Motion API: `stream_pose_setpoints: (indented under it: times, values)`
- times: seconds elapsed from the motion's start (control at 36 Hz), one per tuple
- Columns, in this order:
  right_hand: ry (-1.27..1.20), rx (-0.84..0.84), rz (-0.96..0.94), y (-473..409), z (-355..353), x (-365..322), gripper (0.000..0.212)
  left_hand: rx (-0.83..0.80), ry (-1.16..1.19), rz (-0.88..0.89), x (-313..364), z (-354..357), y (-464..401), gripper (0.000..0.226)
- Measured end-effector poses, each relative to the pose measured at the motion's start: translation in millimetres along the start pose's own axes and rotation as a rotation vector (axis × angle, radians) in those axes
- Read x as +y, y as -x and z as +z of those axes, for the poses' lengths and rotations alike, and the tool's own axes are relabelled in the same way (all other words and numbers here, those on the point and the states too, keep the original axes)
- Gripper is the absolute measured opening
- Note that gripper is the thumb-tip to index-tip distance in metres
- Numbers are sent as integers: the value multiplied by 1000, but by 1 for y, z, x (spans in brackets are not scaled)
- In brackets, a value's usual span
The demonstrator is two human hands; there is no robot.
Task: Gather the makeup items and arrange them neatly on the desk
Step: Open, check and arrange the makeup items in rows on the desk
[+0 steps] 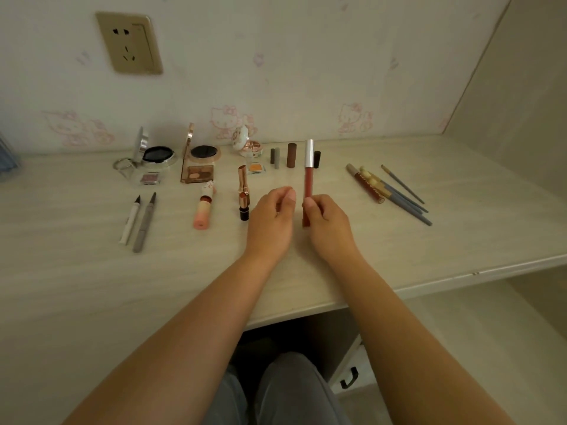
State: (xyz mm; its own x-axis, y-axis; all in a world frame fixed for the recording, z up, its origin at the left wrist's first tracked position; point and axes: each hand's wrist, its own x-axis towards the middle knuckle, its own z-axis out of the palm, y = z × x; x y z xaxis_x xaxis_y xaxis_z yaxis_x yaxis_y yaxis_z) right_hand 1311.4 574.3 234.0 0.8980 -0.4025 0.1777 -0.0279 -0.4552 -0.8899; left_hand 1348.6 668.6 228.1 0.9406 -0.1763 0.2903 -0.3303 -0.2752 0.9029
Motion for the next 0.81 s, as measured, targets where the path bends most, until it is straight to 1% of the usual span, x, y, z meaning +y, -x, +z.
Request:
stream_pose_setpoints:
  times: [0.11,0.19,0.28,0.36,0.44,0.53,0.58,0.61,0.64,0.69,0.75,0.81]
  values:
    - [-18,-86,-50,13,3,-1,17,-11,356,-92,4,-12,0,33]
    - [17,-141,-53,15,2,-4,19,-9,498,-128,7,-15,1,31]
    - [44,-149,-58,16,3,-5,21,-30,514,-124,8,-16,3,30]
    - [23,-147,-45,15,3,-6,24,-117,446,-87,9,-15,5,29]
    - [-25,-133,-51,15,1,-6,24,-172,411,-108,9,-13,6,23]
    - [10,-96,-80,15,1,-6,23,-134,425,-145,8,-16,6,23]
    - [-44,-7,-29,13,-1,-6,23,-77,439,-166,8,-18,7,20]
    - [-103,45,4,12,-2,-5,25,-50,423,-165,9,-18,7,19]
    - [-173,93,40,11,-5,-4,28,-21,357,-137,9,-19,8,19]
    - [-316,161,126,9,-9,-2,33,13,117,-13,8,-22,11,22]
    - [-450,191,184,9,-13,-3,34,3,-88,117,3,-26,14,25]
    - [-522,193,204,10,-16,-4,33,-34,-234,162,0,-30,16,27]
